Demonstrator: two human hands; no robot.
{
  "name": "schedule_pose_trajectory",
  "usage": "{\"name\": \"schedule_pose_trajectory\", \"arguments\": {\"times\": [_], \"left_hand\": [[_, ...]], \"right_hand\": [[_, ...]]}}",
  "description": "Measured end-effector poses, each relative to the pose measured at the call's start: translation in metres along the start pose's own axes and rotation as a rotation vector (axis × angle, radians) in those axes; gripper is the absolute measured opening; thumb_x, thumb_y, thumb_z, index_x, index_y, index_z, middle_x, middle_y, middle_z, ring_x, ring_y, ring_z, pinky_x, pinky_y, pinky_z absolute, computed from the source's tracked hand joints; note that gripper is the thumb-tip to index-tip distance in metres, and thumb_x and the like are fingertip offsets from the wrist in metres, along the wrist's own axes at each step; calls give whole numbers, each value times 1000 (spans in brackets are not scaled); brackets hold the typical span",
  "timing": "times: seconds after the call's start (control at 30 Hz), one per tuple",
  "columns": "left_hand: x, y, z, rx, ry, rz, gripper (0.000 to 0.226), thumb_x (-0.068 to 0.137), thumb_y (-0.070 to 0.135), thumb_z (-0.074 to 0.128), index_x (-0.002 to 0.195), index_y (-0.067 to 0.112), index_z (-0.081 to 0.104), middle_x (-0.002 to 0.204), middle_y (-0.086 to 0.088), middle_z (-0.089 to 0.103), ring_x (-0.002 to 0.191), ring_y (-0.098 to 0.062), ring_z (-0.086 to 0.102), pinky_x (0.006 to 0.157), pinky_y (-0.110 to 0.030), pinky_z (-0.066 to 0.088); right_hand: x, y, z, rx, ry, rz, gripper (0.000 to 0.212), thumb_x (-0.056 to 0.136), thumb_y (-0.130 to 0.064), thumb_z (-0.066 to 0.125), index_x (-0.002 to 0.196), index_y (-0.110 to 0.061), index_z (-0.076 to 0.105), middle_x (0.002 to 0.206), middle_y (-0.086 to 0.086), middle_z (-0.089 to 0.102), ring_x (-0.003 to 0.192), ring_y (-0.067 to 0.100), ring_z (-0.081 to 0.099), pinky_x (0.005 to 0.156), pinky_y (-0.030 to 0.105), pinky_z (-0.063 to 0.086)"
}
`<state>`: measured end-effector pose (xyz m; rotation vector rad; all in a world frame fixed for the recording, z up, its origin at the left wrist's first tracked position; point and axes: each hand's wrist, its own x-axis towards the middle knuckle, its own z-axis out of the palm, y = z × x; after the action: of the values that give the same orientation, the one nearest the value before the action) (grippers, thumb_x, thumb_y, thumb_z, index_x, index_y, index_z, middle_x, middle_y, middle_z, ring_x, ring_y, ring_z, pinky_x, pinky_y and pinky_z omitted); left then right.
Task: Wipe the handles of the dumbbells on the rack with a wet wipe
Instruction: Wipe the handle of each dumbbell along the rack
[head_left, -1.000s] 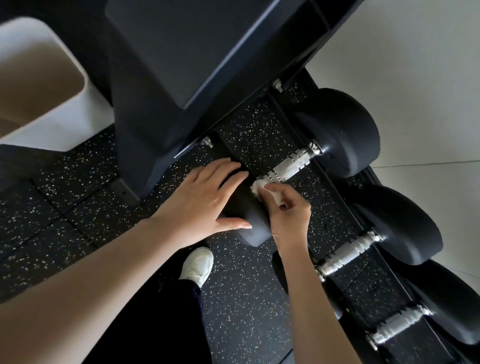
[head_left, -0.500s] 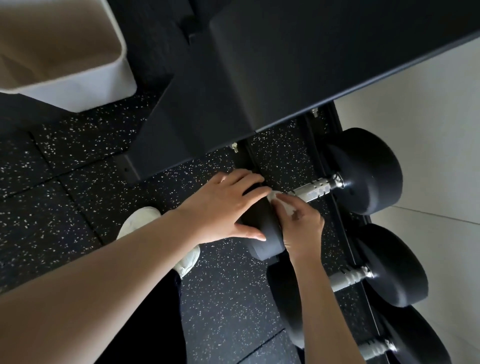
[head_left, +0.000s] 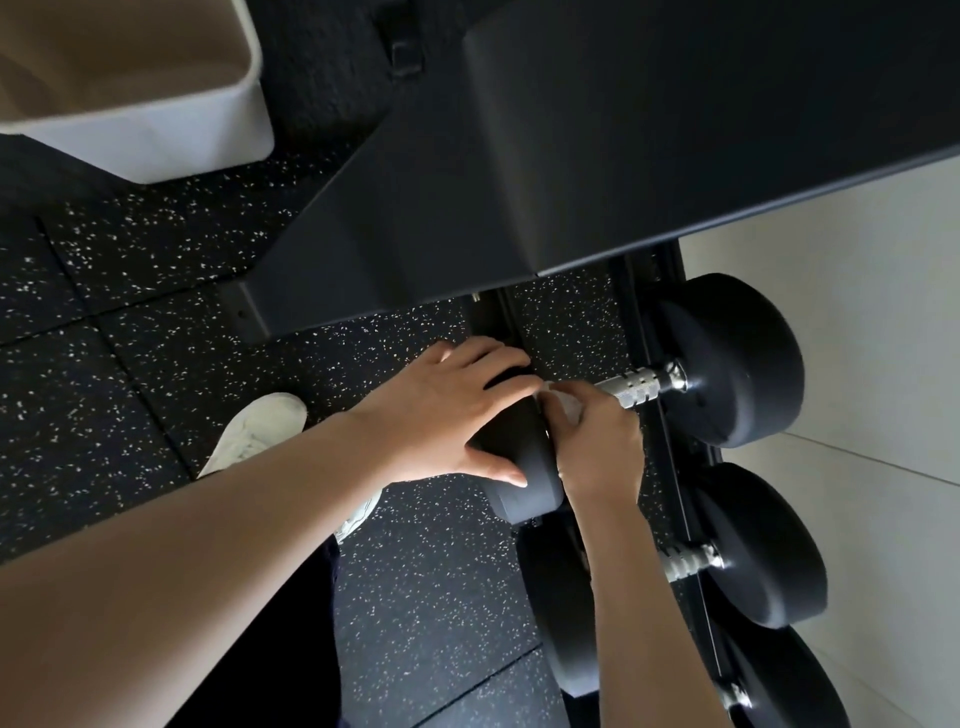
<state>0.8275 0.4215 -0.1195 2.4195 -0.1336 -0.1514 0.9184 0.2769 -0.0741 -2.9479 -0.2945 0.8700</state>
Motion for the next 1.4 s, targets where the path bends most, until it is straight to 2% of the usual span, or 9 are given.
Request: {"name": "schedule_pose_trajectory", "arguments": {"times": [0.17, 0.43, 0.67, 0.8, 1.0, 1.1, 1.17, 1.27, 1.4], "left_hand": [[0, -1, 1, -8, 14, 3, 81, 72, 78, 34, 131, 24, 51, 136, 0, 50, 125, -24, 41, 93, -44, 45], [0, -4, 2, -20, 36, 12, 80, 72, 78, 36, 129, 25, 51, 135, 0, 51, 124, -22, 39, 90, -44, 47], [-1, -5, 4, -16, 38, 3, 81, 73, 79, 33, 131, 26, 51, 137, 1, 51, 125, -23, 41, 91, -45, 47], [-2, -5, 5, -4, 51, 11, 80, 74, 79, 33, 131, 26, 51, 137, 1, 51, 125, -24, 45, 91, -43, 48], [-1, -5, 6, 1, 29, 5, 80, 75, 80, 32, 132, 27, 50, 138, 2, 50, 125, -24, 45, 94, -42, 46], [-2, -5, 6, 1, 20, -3, 81, 75, 80, 32, 133, 27, 50, 139, 2, 49, 126, -23, 44, 93, -42, 46], [-2, -4, 6, 5, 20, -3, 80, 75, 79, 32, 133, 27, 50, 139, 2, 49, 126, -23, 42, 91, -43, 47], [-2, -4, 5, 9, 16, -5, 80, 75, 79, 33, 133, 25, 50, 139, 1, 49, 125, -22, 39, 89, -44, 48], [-1, -3, 4, 33, -9, 0, 81, 75, 79, 34, 134, 25, 47, 140, 1, 47, 126, -22, 37, 93, -44, 46]], "right_hand": [[5, -3, -3, -69, -27, 1, 24, 92, -39, 53, 109, -26, 63, 90, 14, 66, 86, 35, 62, 62, 31, 42], [13, -3, -9, -134, -10, 2, 24, 91, -37, 53, 107, -22, 63, 91, 13, 66, 85, 34, 62, 67, 38, 52], [28, 11, -28, -111, 61, 7, 22, 91, -33, 57, 104, -20, 67, 87, 10, 69, 82, 29, 65, 62, 25, 42], [35, 18, -40, -119, 104, 23, 22, 91, -33, 57, 105, -20, 69, 86, 11, 70, 79, 31, 65, 61, 24, 40], [42, 21, -41, -183, 249, 68, 23, 94, -27, 51, 104, -14, 67, 84, 16, 69, 76, 35, 65, 59, 32, 44], [37, 24, -36, -135, 362, 55, 23, 94, -26, 51, 108, -16, 66, 85, 18, 70, 75, 37, 65, 60, 37, 51], [32, 27, -31, -49, 437, 57, 23, 94, -26, 53, 111, -16, 65, 83, 17, 70, 71, 36, 66, 59, 34, 49], [24, 34, -24, 76, 536, 26, 22, 94, -24, 54, 110, -11, 63, 69, 17, 66, 59, 34, 63, 51, 27, 44], [17, 45, -15, 95, 561, -71, 22, 95, -22, 52, 104, -2, 52, 59, 16, 61, 47, 31, 61, 42, 29, 48]]}}
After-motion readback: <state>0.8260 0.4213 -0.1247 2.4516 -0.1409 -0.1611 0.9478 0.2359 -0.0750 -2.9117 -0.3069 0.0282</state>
